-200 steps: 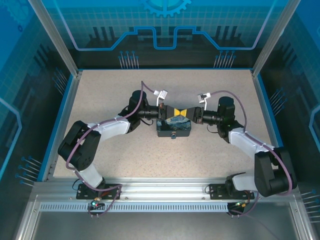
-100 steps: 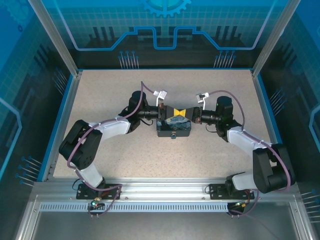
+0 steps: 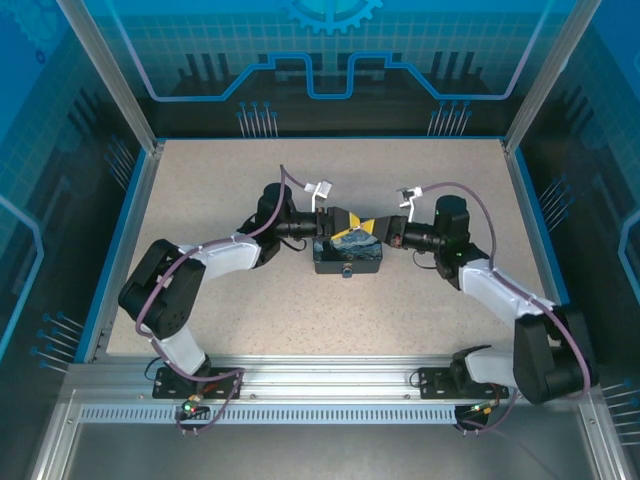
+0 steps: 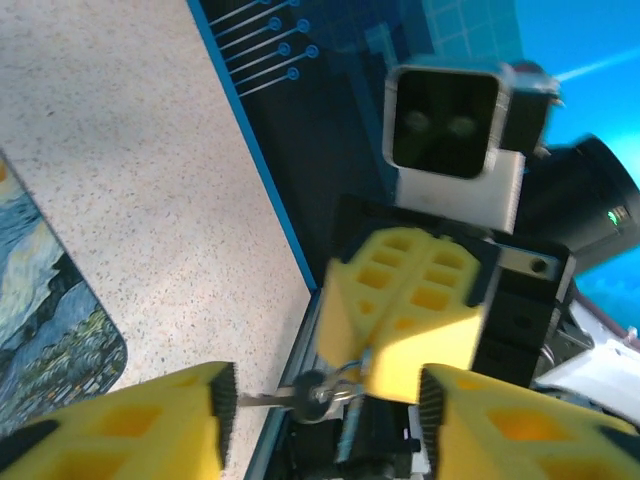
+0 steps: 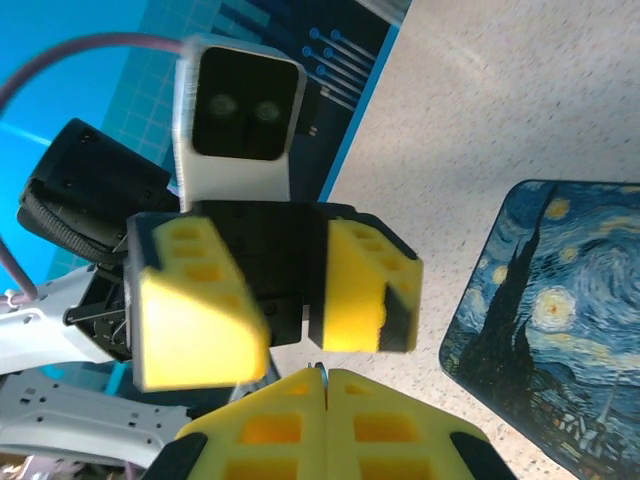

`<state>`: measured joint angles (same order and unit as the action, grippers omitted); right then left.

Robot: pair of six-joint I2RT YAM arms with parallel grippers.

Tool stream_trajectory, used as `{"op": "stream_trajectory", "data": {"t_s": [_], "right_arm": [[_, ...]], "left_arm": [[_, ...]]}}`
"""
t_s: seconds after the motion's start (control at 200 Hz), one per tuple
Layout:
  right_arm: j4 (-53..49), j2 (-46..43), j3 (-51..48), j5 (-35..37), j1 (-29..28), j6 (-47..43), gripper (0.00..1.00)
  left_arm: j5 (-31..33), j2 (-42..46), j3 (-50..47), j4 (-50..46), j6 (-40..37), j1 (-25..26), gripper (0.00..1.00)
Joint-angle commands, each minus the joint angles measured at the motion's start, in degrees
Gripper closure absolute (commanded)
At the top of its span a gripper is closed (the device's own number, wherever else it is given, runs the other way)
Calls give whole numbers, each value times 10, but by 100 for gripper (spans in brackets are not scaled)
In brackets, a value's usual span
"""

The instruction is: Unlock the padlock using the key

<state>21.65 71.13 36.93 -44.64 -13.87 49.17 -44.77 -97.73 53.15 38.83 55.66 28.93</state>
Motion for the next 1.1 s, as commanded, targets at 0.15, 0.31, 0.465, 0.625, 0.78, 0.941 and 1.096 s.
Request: {"op": "stream_trajectory", "data": {"t_s": [0.15,0.31,0.465,0.625,0.78,0.941,1.096], "right_arm": [[-173,-106,6,175,-36,-136,100],[-225,-136,32,312,-105,-232,100],[-229,-153,44,465,-196,-323,100],[-201,-158,43,568,-256,-383,100],[-185,-143,53,602,-276,-410,100],[-175,-125,63,605,-283,-429,100],[-170,-112,70,613,-293,-448,100]], "left_arm": [[90,49,-18,-50,103,-8,44],[115,48,-20,-86,186,-8,43],[117,47,-21,-94,246,-6,43],[123,62,-7,-138,258,3,43],[127,67,5,-156,268,16,45],[132,64,6,-139,291,26,49],[133,56,14,-127,308,33,50]]}}
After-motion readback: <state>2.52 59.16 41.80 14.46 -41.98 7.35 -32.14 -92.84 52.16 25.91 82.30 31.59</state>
